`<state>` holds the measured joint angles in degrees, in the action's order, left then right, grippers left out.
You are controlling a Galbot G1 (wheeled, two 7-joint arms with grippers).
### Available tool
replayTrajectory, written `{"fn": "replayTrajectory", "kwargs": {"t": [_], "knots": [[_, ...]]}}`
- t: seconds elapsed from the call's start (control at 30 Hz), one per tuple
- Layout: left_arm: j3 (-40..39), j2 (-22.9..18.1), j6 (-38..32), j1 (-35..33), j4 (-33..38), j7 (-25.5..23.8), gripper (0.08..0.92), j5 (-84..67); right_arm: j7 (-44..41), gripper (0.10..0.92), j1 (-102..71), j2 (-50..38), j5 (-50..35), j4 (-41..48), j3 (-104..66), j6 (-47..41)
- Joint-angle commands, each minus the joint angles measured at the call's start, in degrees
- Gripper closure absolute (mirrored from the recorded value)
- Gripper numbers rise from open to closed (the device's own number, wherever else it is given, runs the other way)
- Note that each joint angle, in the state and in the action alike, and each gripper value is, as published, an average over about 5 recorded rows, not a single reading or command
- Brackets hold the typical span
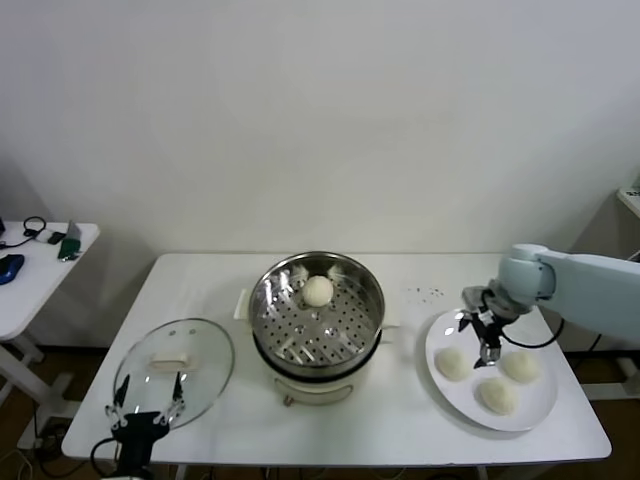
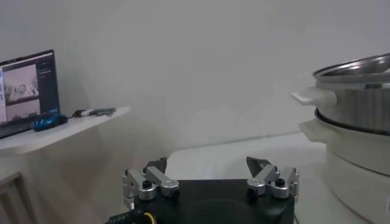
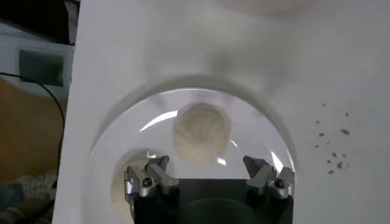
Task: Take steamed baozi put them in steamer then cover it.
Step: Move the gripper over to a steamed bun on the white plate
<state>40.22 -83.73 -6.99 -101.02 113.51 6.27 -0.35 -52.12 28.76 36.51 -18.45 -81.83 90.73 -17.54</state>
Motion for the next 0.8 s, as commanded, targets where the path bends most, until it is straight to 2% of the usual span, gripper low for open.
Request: {"fn": "replayTrajectory", "kwargs": {"t": [0.03,0.6,0.8], "knots": [[0.0,0.0,0.0,0.0,-0.1,0.0,0.177,0.0,1.7,0.203,-9.4,0.5,1.4,2.7,-6.4,-1.6],[0.2,-0.1,0.0,0.0,-0.6,0.1,0.177,0.0,1.2,0.204,-14.3,3.6,2.8,7.1,-10.6,-1.1],[0.2,-0.1,0.0,-0.1,-0.5,0.1,0.177,0.1,0.6,0.271,-14.6,3.9,3.3,8.3,-11.3,-0.6]]}}
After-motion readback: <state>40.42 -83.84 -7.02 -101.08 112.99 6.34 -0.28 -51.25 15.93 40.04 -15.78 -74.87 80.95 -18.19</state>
